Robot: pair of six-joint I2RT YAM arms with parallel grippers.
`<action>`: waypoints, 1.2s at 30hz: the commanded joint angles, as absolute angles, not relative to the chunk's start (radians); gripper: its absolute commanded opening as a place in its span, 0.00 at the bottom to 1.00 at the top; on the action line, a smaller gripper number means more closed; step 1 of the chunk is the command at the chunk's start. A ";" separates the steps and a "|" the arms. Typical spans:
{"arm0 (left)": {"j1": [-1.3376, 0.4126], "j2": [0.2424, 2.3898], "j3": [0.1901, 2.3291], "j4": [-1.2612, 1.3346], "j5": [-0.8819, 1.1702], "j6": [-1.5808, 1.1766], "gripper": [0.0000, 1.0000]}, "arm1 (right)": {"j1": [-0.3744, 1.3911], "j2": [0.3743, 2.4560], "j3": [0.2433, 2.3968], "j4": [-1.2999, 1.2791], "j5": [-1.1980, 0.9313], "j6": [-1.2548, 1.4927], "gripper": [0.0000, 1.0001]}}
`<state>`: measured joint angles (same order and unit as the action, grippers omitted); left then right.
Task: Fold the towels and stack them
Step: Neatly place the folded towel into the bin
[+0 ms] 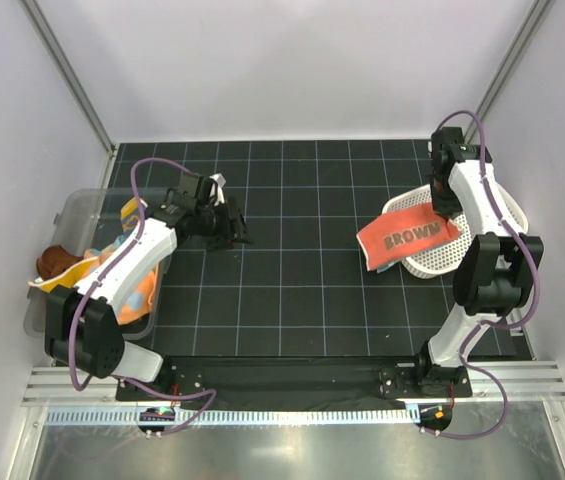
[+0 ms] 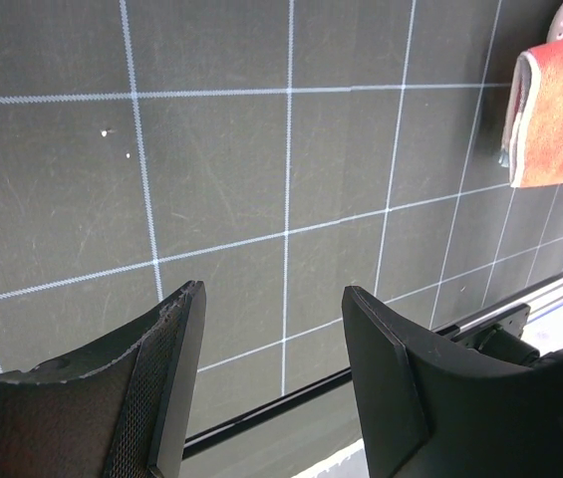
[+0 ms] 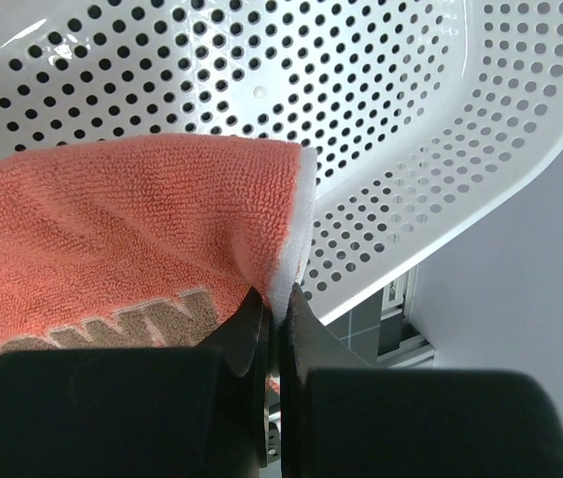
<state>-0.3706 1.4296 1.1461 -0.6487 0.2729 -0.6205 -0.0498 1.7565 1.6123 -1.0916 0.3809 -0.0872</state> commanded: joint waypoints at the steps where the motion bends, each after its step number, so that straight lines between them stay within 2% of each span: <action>1: -0.365 1.434 1.195 -0.658 0.296 -0.606 0.61 | -0.080 1.755 1.669 -1.034 0.376 -0.139 0.01; 36: -0.364 1.480 1.367 -0.715 0.334 -0.615 0.62 | -0.209 1.999 1.758 -0.865 0.373 -0.297 0.01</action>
<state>-0.3698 1.4776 1.3155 -0.7158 0.3058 -0.6189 -0.2062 1.9766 1.7226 -0.9066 0.3603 -0.2565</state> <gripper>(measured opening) 0.618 0.060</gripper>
